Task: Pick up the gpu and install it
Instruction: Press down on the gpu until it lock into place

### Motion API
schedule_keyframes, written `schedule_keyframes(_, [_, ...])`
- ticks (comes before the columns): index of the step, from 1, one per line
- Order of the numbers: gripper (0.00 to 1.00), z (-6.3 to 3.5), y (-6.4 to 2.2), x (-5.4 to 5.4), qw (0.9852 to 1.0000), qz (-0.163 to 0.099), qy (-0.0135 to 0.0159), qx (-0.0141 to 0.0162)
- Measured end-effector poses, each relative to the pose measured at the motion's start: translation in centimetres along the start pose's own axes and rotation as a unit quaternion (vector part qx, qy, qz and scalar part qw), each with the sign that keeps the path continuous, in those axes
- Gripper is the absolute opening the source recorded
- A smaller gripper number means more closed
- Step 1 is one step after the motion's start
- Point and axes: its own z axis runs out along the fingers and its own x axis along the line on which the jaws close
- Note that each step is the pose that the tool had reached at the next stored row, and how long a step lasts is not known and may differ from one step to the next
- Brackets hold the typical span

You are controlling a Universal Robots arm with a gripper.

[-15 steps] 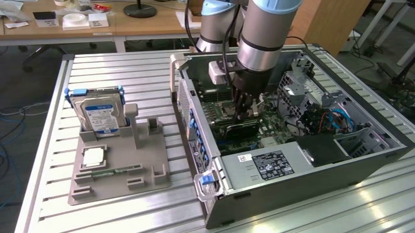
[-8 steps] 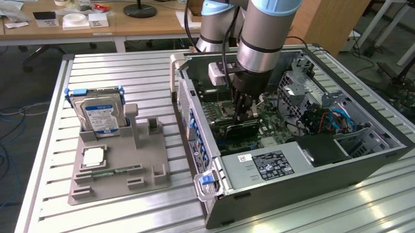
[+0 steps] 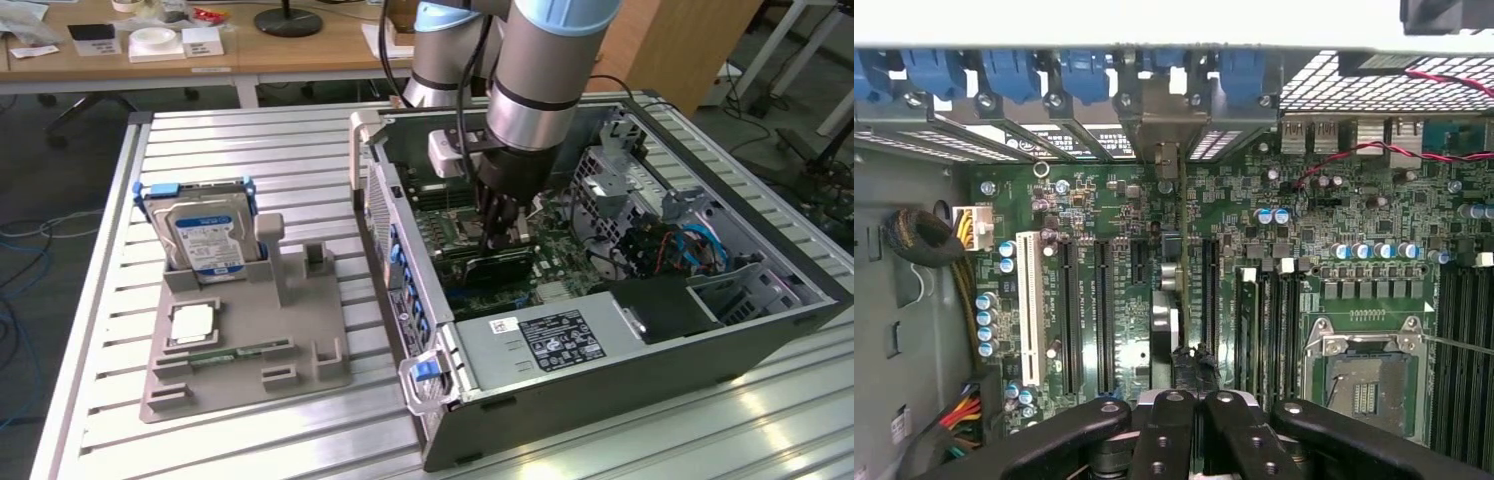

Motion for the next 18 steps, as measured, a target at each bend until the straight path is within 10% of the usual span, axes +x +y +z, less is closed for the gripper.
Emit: schedule_keyframes(18, [0.11, 0.30, 0.06, 0.03, 1.0000, 0.000, 0.0001, 0.0000])
